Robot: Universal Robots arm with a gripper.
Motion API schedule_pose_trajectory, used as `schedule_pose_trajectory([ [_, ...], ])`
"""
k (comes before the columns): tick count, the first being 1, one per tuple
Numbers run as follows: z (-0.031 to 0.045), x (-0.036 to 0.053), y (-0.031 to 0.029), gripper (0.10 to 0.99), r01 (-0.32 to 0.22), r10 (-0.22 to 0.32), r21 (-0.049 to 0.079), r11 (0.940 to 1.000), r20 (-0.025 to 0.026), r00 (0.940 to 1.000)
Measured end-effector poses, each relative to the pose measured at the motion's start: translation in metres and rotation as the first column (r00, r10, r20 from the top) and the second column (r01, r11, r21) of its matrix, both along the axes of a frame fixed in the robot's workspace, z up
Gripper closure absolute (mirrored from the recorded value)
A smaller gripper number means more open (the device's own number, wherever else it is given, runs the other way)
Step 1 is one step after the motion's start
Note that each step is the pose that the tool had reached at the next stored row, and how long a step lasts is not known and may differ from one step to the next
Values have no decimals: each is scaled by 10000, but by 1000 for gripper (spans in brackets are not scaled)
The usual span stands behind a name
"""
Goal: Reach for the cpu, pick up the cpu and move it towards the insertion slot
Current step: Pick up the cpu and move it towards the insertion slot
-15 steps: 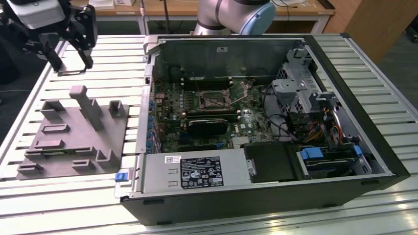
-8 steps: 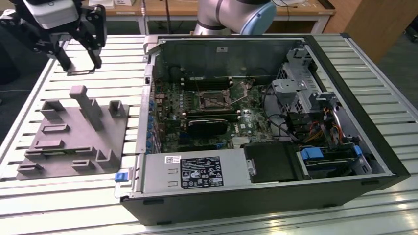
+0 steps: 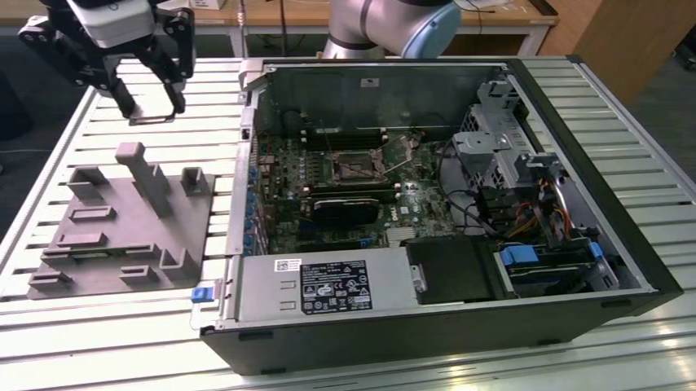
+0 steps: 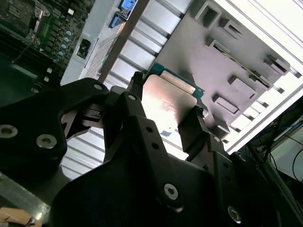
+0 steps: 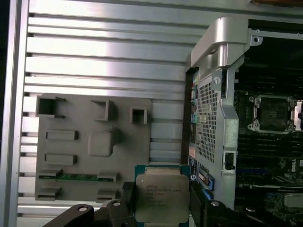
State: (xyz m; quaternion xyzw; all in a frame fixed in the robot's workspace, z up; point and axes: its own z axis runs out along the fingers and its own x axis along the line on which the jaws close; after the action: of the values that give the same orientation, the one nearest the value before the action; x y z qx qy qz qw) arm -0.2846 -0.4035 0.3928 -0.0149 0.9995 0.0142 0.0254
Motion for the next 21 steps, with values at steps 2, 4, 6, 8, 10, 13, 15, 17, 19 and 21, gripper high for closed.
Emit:
schedule_pose_trajectory([
  [2, 0, 42, 0, 541, 0, 0, 1, 10000, 1, 10000],
  [4, 0, 86, 0, 541, 0, 0, 0, 10000, 1, 10000],
  [6, -1, 129, 0, 541, 0, 0, 1, 10000, 1, 10000],
  [8, 0, 171, 0, 541, 0, 0, 0, 10000, -1, 10000],
  [10, 0, 212, 0, 541, -1, 1, 0, 10000, 0, 10000],
  [13, 0, 275, 0, 541, 0, 0, 0, 10000, 1, 10000],
  [15, 0, 316, 0, 541, 0, 0, 1, 10000, 0, 10000],
  [17, 0, 357, 0, 541, 0, 0, 0, 10000, 0, 10000],
  [19, 0, 400, 0, 541, 0, 0, 0, 10000, 0, 10000],
  [21, 0, 441, 0, 541, 0, 0, 0, 10000, 0, 10000],
])
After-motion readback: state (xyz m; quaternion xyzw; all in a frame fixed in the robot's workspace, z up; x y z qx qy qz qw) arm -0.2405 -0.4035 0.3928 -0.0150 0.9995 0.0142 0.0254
